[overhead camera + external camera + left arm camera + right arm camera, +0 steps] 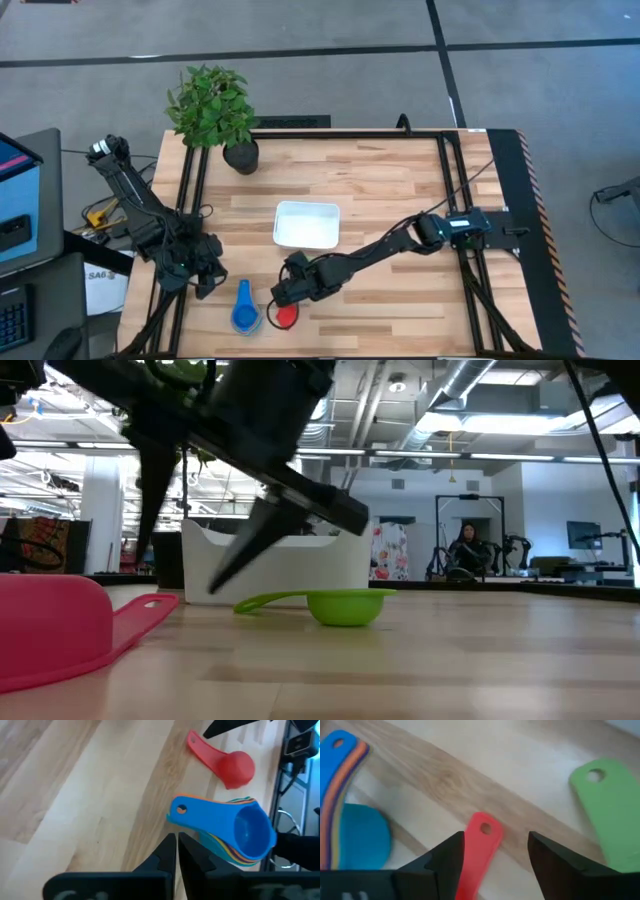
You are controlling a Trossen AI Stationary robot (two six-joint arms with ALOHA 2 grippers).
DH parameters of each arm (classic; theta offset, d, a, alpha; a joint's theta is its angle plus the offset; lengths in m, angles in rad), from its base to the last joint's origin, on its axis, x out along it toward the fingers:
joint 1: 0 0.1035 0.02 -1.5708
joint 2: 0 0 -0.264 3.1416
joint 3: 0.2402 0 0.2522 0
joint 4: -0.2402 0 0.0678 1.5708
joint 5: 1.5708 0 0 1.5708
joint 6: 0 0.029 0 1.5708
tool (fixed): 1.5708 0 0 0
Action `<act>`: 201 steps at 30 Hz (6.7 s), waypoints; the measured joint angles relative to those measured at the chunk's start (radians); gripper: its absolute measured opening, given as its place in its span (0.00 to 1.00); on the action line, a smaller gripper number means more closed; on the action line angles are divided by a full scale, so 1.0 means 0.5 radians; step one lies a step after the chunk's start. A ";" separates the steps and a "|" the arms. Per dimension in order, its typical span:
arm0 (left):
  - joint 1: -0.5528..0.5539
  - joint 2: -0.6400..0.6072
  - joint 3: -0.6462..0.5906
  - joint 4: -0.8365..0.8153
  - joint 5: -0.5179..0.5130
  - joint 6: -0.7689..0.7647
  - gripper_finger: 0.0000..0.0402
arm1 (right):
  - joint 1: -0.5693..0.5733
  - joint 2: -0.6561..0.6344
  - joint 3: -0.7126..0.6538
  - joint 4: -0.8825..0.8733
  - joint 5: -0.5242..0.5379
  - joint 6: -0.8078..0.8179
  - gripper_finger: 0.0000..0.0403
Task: Nest measuring cups in basket
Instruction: Stack the red measuring cup into the light blue measuring cup
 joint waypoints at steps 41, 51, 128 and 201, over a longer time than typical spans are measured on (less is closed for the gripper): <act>0.001 0.000 -0.001 -0.051 -0.089 -0.090 0.00 | -0.030 0.012 -0.011 0.189 -0.345 -1.201 0.42; 0.001 -0.001 -0.001 -0.053 -0.120 0.032 0.00 | 0.248 0.006 -0.007 0.572 -0.377 -2.174 0.51; 0.151 -0.184 -0.002 0.183 -0.455 0.218 0.00 | -0.313 -0.540 -0.001 0.424 -1.263 -1.815 0.67; 1.410 0.305 0.026 3.906 0.756 2.567 0.40 | -0.689 -0.865 -0.001 2.628 -1.779 -0.970 0.67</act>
